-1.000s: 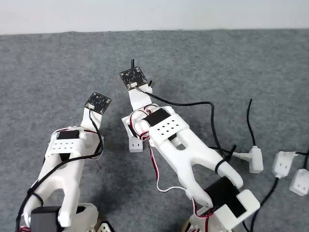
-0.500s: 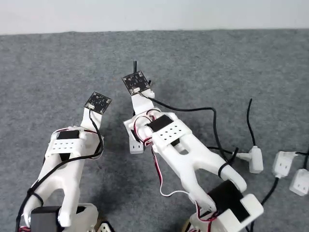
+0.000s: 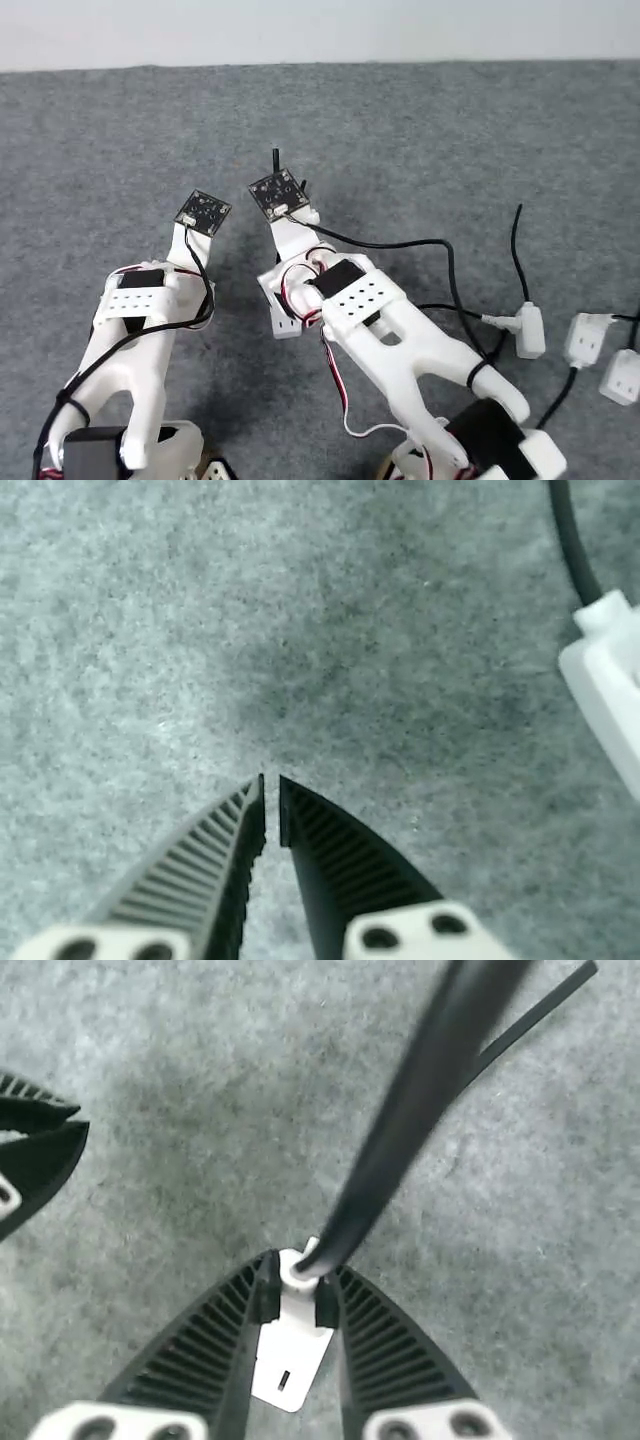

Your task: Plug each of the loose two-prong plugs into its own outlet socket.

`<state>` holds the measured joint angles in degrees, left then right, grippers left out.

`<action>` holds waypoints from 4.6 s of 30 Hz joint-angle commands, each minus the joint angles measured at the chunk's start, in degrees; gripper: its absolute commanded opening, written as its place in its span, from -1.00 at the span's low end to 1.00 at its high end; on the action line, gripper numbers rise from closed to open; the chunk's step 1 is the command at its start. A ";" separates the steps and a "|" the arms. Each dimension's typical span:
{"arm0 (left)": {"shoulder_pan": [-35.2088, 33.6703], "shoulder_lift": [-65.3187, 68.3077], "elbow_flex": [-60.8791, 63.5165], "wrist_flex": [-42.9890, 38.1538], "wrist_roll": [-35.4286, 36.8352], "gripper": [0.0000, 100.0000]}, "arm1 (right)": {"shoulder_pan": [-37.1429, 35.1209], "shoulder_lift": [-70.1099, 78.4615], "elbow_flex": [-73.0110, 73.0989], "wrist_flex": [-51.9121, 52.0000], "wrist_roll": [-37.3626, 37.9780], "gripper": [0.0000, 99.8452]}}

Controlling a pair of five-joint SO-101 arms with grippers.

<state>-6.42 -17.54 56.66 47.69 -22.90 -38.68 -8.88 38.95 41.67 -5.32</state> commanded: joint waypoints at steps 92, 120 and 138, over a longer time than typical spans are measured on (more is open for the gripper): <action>-0.44 -1.23 -3.65 -1.32 0.97 -0.96 | 17.19 9.45 -17.67 10.42 1.49 -0.98; 58.37 -1.14 -12.70 5.98 68.13 -0.15 | 43.56 -5.14 -4.57 19.03 6.59 -0.98; 55.47 33.14 -36.70 14.33 69.45 -0.73 | 43.65 -4.53 -4.92 19.03 7.74 -0.98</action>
<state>49.93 14.64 24.13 59.38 47.34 4.40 -13.27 37.71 61.36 1.71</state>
